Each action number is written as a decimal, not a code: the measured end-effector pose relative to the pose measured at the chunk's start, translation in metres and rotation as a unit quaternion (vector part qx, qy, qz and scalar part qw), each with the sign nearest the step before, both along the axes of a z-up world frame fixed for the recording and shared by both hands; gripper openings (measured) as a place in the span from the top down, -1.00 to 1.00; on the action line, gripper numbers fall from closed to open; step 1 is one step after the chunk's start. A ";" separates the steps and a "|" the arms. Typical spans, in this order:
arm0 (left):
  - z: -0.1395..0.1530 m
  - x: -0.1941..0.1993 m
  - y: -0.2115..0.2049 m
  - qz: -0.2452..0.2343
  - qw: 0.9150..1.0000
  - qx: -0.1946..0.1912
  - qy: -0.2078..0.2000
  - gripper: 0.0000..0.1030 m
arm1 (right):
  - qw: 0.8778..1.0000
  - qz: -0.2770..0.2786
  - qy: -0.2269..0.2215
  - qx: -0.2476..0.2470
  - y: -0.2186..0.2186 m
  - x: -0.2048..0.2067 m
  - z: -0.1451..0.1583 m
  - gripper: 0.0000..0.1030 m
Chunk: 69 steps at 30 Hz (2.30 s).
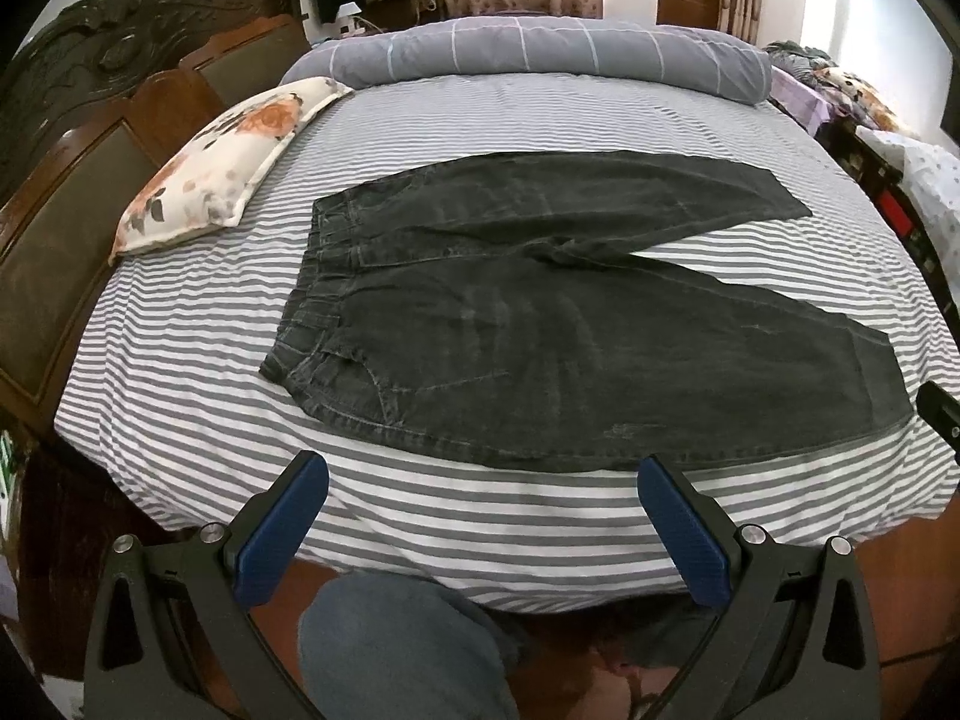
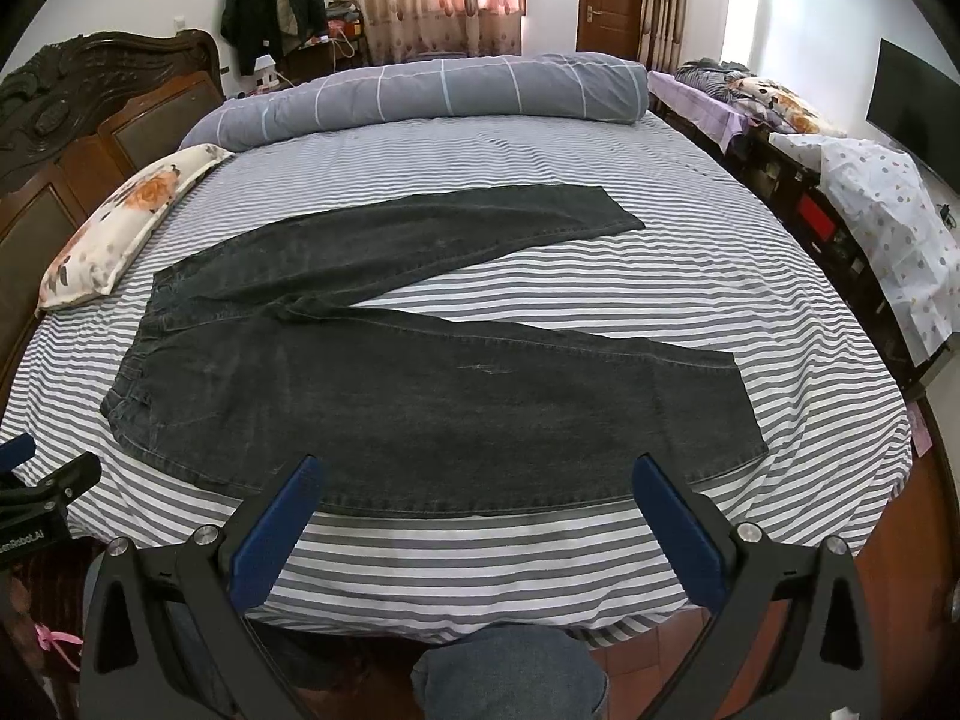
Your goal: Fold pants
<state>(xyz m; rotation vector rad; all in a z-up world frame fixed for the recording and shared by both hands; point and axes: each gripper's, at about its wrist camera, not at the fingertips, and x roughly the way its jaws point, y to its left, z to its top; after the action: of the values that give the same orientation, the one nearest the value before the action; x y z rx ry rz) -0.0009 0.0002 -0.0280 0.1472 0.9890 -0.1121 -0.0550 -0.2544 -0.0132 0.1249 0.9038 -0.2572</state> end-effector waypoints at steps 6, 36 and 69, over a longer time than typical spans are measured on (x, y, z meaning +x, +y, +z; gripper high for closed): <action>0.003 -0.005 0.000 -0.001 1.000 -0.004 -0.010 -0.99 | 1.000 0.001 -0.001 0.000 0.000 0.000 0.000 -0.99; 0.004 0.004 -0.009 0.000 1.000 0.004 -0.016 -0.97 | 1.000 0.012 -0.005 0.006 0.001 0.015 0.002 -0.99; 0.004 0.039 -0.021 -0.018 1.000 -0.011 -0.022 -0.95 | 1.000 -0.003 -0.005 0.003 -0.008 0.036 0.007 -0.99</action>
<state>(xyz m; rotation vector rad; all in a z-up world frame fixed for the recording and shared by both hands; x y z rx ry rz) 0.0385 -0.0208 -0.0238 0.1476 0.9402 -0.1517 -0.0194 -0.2622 -0.0064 0.1334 0.8948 -0.2595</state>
